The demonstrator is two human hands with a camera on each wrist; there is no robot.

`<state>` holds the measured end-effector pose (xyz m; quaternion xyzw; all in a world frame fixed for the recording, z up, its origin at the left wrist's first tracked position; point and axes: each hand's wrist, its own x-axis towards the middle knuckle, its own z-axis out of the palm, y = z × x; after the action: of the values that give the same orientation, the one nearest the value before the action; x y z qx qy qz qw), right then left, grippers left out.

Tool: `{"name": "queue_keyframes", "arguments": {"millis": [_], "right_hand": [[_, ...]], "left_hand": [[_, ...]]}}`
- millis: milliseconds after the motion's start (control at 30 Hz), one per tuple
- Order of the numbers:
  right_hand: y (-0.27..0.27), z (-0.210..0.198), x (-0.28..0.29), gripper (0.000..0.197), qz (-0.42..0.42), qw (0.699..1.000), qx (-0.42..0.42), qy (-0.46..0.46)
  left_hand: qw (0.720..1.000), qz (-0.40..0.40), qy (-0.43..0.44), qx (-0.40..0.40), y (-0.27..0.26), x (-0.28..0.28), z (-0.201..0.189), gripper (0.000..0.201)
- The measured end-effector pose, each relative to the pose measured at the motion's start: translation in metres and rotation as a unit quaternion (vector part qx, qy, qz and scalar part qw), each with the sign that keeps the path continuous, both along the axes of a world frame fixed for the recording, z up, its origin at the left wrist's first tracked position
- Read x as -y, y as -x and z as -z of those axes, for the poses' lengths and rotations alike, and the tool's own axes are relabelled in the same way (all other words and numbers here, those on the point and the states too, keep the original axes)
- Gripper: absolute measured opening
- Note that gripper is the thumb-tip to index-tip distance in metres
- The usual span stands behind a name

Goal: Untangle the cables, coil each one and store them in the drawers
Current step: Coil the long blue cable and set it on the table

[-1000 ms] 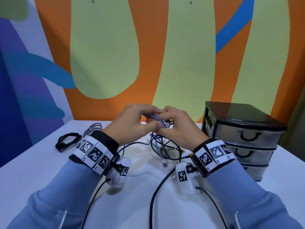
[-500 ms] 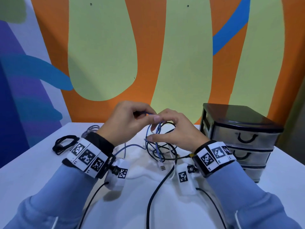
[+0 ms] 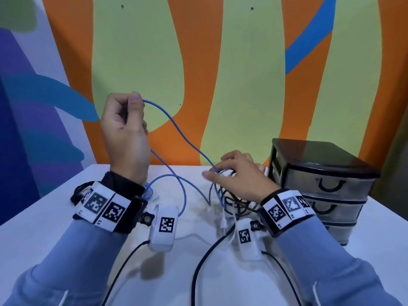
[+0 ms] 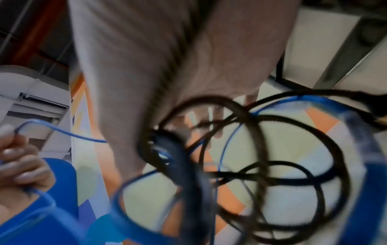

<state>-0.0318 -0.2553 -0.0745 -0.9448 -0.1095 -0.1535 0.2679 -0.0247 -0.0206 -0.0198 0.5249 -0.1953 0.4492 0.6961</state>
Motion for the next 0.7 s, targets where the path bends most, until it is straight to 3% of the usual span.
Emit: {"name": "queue_keyframes", "arguments": {"millis": [100, 200, 333, 433, 533, 600, 633, 700], "right_hand": [[-0.005, 0.001, 0.000, 0.032, -0.014, 0.999, 0.036, -0.038], [-0.009, 0.002, 0.000, 0.031, 0.002, 0.994, 0.089, -0.060], [-0.009, 0.000, 0.000, 0.025, -0.007, 0.989, 0.114, -0.093], [-0.007, -0.001, -0.001, 0.019, -0.010, 0.988, 0.132, -0.084], [-0.003, -0.004, -0.004, 0.021, -0.037, 0.986, 0.144, -0.070], [0.000, -0.005, -0.008, 0.023, -0.068, 0.986, 0.142, -0.060], [0.000, -0.005, -0.009, 0.022, -0.080, 0.985, 0.141, -0.057], [0.000, -0.006, -0.011, 0.024, -0.098, 0.982, 0.144, -0.068]], "left_hand": [[0.991, -0.033, 0.007, -0.128, -0.009, -0.012, -0.002, 0.031], [0.976, -0.037, -0.071, -0.202, -0.011, -0.018, 0.000, 0.023], [0.955, 0.028, -0.201, -0.214, 0.004, -0.010, -0.003, 0.028], [0.925, 0.108, -0.285, -0.228, 0.015, 0.000, -0.006, 0.015], [0.864, 0.054, -0.457, -0.205, 0.017, 0.015, 0.008, 0.047], [0.817, 0.002, -0.544, -0.190, 0.015, 0.026, 0.019, 0.053], [0.806, -0.010, -0.563, -0.181, 0.013, 0.030, 0.023, 0.048], [0.812, -0.016, -0.563, -0.153, 0.010, 0.037, 0.027, 0.039]]}}
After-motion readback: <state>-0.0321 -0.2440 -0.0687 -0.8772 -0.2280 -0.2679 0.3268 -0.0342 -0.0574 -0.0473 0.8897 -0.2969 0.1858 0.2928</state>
